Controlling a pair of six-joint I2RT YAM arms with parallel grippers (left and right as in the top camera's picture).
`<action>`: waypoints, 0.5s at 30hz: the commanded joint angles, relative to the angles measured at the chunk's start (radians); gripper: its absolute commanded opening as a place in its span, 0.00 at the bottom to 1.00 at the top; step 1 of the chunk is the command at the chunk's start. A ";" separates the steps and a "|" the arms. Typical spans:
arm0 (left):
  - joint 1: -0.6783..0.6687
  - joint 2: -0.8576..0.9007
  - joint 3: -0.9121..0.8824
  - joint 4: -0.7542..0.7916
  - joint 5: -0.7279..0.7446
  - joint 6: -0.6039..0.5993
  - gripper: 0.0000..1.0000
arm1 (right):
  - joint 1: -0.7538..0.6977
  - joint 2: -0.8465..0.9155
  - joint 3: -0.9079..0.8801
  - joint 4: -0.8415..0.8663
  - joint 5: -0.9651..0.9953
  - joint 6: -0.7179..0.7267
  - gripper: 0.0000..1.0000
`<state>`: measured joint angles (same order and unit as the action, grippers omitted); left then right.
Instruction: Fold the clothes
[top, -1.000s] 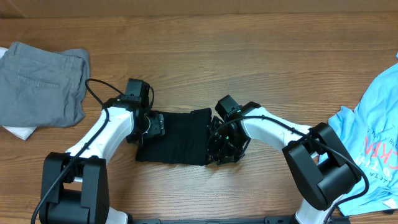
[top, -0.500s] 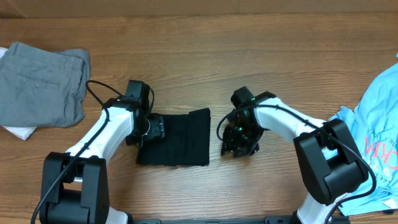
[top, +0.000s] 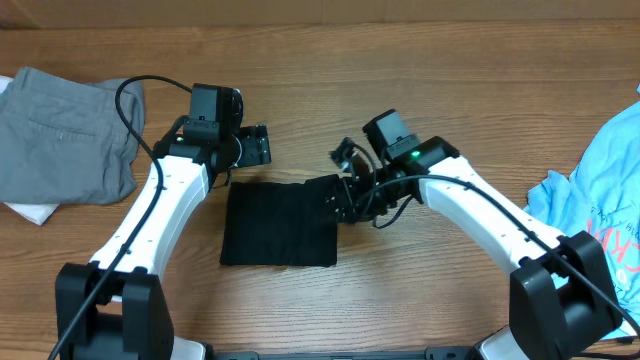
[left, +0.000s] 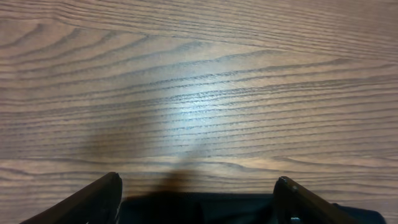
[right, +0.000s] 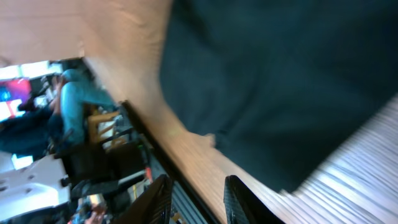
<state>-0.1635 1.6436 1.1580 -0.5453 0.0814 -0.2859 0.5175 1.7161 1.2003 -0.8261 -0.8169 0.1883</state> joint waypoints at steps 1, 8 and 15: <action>0.000 0.079 0.005 0.001 -0.008 0.029 0.80 | 0.045 0.019 -0.010 0.026 -0.073 -0.008 0.32; 0.000 0.211 0.005 -0.106 0.018 0.063 0.79 | 0.105 0.132 -0.010 0.040 0.015 0.035 0.32; 0.002 0.258 0.005 -0.348 -0.102 0.061 0.73 | 0.097 0.255 -0.010 0.039 0.041 0.064 0.30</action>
<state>-0.1635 1.8816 1.1587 -0.8352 0.0483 -0.2508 0.6239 1.9362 1.1984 -0.7891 -0.8013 0.2314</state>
